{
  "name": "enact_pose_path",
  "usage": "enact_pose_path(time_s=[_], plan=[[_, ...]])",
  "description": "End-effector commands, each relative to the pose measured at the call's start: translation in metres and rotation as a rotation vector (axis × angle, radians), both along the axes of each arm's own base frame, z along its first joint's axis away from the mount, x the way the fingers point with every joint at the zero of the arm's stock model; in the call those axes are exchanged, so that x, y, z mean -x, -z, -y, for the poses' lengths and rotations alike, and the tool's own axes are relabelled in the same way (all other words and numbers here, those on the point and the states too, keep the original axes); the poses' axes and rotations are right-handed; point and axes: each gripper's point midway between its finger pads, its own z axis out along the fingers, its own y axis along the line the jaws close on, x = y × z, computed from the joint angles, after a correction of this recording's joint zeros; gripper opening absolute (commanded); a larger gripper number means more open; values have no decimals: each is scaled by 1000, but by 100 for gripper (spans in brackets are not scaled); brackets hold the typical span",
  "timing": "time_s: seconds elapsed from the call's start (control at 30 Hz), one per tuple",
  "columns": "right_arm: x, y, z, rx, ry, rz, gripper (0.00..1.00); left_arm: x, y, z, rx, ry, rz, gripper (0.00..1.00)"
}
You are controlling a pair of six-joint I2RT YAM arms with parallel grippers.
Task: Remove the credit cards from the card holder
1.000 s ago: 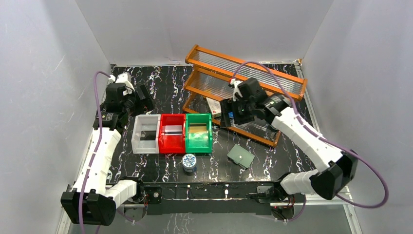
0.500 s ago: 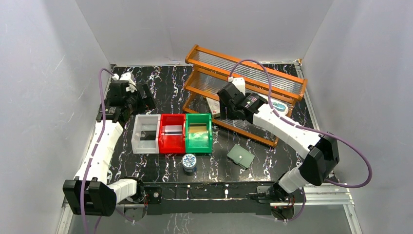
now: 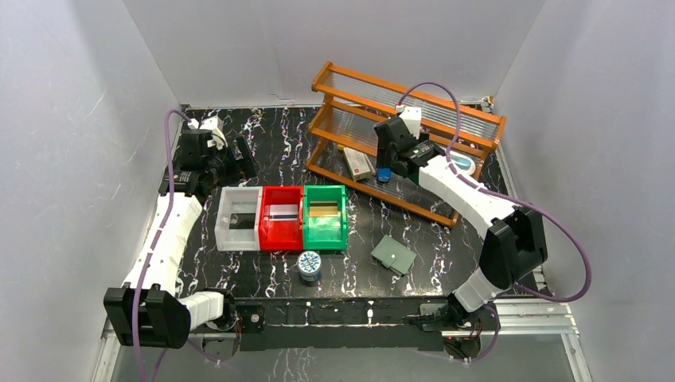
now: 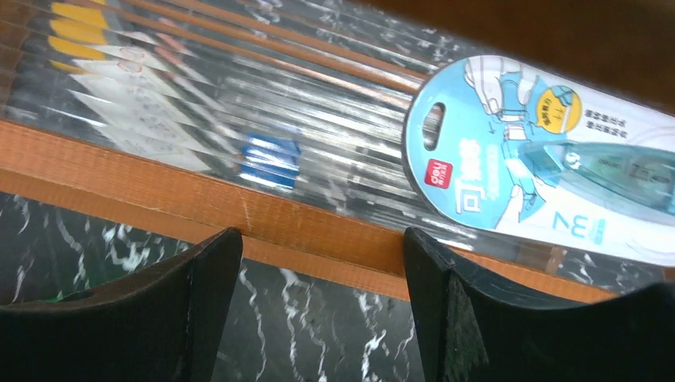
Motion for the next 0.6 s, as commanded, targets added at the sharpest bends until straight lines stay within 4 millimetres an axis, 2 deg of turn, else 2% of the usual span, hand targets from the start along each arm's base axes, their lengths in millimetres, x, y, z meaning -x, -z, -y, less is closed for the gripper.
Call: enact_pose_path(time_s=[0.0, 0.1, 0.17, 0.23, 0.3, 0.4, 0.5, 0.57], plan=[[-32, 2, 41, 126, 61, 52, 82, 0, -12, 3, 12, 28, 35, 98], [-44, 9, 41, 149, -35, 19, 83, 1, -8, 4, 17, 33, 25, 98], [-49, 7, 44, 197, -55, 13, 84, 1, -6, 4, 18, 34, 17, 98], [-49, -3, 40, 192, -85, 2, 84, 2, -5, 4, 16, 34, 16, 98], [-41, -18, 26, 104, -133, -1, 83, 3, -5, 2, 8, 31, 18, 98], [-20, -32, 8, -78, -149, 0, 83, 1, -4, -2, -11, 16, 15, 98], [-1, -29, 2, -225, -87, -8, 83, -1, 0, -5, -19, -2, 6, 98], [7, -16, 9, -248, -14, -21, 85, -2, 3, -5, -21, -5, -5, 98]])
